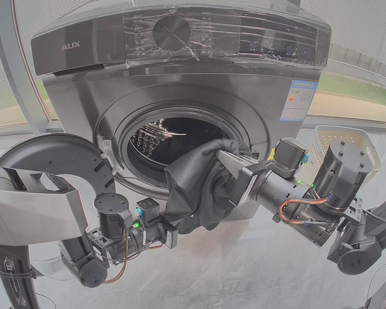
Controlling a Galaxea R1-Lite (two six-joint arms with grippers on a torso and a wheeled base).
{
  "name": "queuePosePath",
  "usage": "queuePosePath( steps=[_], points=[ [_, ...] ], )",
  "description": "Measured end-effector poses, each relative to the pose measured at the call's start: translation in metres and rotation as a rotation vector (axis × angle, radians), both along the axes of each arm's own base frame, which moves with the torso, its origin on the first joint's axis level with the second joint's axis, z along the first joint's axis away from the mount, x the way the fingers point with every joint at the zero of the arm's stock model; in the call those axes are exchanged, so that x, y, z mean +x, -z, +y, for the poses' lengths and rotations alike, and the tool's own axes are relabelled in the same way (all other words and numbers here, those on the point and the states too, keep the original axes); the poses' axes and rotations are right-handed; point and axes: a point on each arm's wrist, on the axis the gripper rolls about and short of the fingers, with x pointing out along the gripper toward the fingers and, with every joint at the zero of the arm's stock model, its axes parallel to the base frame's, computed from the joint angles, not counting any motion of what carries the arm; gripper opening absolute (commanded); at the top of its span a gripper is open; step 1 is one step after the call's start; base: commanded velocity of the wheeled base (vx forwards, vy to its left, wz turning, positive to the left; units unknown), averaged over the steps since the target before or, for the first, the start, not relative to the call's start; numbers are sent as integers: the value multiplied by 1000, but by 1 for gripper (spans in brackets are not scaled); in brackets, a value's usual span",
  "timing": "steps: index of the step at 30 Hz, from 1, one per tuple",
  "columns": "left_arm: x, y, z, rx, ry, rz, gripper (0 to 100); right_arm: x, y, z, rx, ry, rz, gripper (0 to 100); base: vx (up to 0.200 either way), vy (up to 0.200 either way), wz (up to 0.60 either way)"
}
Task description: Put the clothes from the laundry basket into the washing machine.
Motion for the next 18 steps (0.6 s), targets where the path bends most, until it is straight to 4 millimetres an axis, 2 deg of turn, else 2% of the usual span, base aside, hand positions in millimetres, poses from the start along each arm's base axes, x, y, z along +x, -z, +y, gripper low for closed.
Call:
queuePosePath(
  steps=[4, 8, 9, 15, 18],
  points=[
    [-19, -8, 4, -7, 22, -10, 0, 6, 5, -6, -17, 22, 11, 0, 0, 0, 0],
    [-38, -26, 9, -39, 44, -33, 0, 10, 10, -11, -32, 39, 22, 0, 0, 0, 0],
    [-41, -29, 9, -46, 49, -39, 0, 11, 11, -11, -35, 41, 25, 100, 0, 0, 0],
    [-62, -60, 11, -116, 76, -104, 0, 17, 19, -16, -61, 69, 51, 100, 0, 0, 0],
    [-68, -72, 12, -146, 79, -138, 0, 18, 29, -20, -97, 84, 85, 100, 0, 0, 0]
  ],
)
